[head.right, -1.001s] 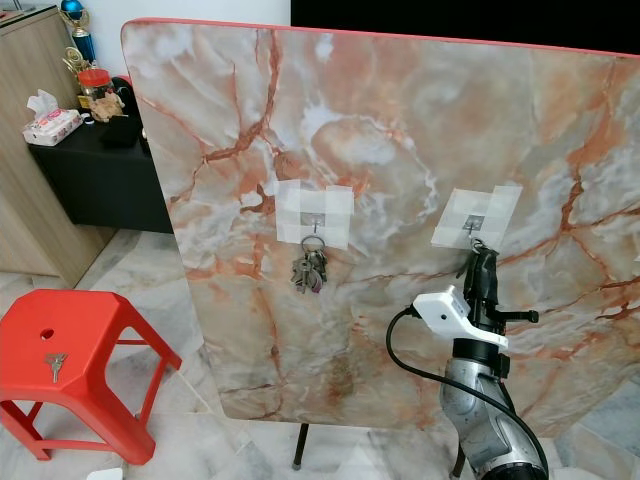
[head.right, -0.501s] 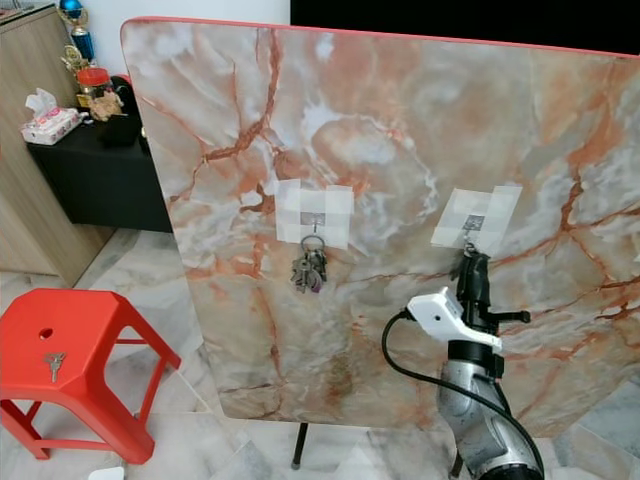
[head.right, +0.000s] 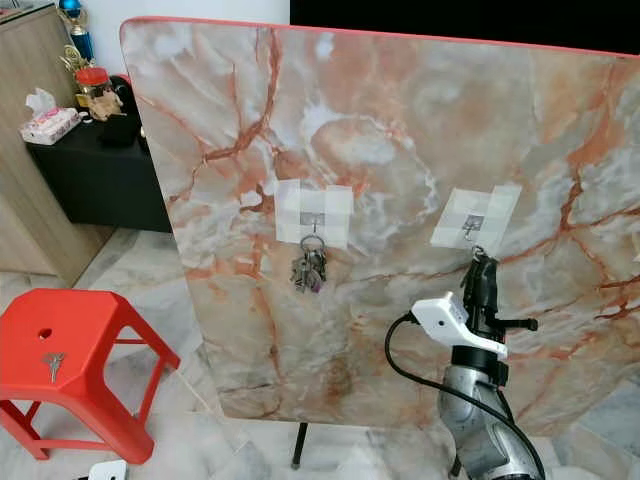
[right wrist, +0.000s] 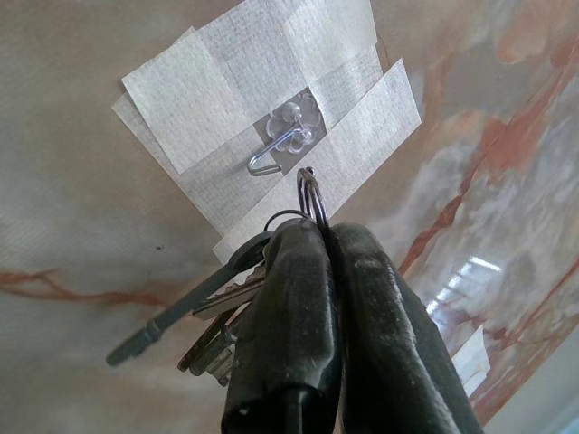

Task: Hang keys on a hook

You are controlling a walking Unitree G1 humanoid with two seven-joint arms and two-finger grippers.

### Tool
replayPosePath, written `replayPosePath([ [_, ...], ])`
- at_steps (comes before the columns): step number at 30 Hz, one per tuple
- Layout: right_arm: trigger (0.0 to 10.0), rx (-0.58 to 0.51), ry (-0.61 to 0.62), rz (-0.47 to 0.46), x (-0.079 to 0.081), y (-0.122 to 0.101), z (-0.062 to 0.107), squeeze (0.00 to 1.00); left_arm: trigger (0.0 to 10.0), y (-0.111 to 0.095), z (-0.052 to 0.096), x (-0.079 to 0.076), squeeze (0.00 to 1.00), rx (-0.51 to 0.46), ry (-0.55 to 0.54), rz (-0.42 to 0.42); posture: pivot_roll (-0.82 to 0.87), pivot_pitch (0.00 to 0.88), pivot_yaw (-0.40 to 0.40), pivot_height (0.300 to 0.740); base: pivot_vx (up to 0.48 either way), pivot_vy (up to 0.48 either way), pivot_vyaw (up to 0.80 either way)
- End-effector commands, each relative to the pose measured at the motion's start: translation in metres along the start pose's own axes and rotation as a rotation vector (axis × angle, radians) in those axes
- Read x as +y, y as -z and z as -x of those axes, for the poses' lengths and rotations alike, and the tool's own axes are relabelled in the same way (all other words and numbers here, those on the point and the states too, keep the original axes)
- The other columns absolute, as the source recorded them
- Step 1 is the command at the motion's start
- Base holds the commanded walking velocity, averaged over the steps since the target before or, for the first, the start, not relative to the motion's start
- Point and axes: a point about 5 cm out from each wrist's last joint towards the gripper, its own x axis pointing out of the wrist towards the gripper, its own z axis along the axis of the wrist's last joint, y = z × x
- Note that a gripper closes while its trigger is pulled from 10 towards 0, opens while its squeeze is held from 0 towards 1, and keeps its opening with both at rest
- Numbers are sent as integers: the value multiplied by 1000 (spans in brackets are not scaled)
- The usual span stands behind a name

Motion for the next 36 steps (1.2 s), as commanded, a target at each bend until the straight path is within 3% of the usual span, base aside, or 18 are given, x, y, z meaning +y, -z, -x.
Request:
replayPosePath([
  [1, 10000, -4, 44, 5, -8, 0, -5, 0, 10000, 5, 1, -1, 0, 20, 3, -9, 179, 0, -78, 740, 0, 0, 0],
  [36, 10000, 28, 5, 8, -2, -4, -24, 0, 10000, 5, 1, -2, 0, 23, -1, -4, 185, 0, -82, 740, 0, 0, 0],
])
